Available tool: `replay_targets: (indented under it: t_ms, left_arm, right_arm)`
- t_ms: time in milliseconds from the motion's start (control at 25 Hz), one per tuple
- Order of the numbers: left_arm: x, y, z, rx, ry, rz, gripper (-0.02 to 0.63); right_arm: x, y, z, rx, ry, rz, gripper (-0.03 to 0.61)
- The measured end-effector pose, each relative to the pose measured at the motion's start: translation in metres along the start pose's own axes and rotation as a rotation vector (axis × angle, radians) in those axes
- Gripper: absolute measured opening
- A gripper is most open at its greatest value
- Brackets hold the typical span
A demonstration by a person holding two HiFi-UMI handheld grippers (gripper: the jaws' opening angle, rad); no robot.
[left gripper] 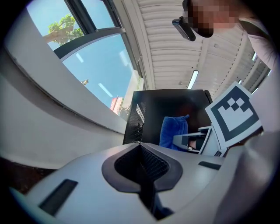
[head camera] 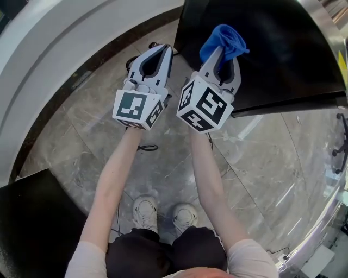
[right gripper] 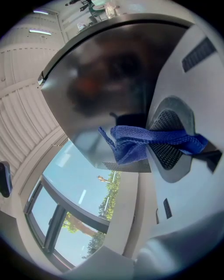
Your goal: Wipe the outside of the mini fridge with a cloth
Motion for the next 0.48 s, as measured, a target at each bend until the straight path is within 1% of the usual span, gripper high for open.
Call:
replay_targets:
  t_ms: [240,480]
  left_arm:
    - [-0.051,-0.008,0.000,0.007,0.038,0.001,0.005]
    - [-0.097,-0.008,-0.005,0.029,0.105,0.004,0.005]
  right_arm:
    - [-0.041,-0.018,0.032,0.002,0.020,0.040,0.061]
    - [-0.079,-0.030,0.057,0.027,0.031,0.090,0.061]
Point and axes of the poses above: the fingertips, and each gripper's own axes: z backward along the fingers, x to its left, y out of its underside, the point moved 9 cm from there along z, backward along the fingers, and after that the axes turned 3 degrees about -x, right-handed, at the moved point
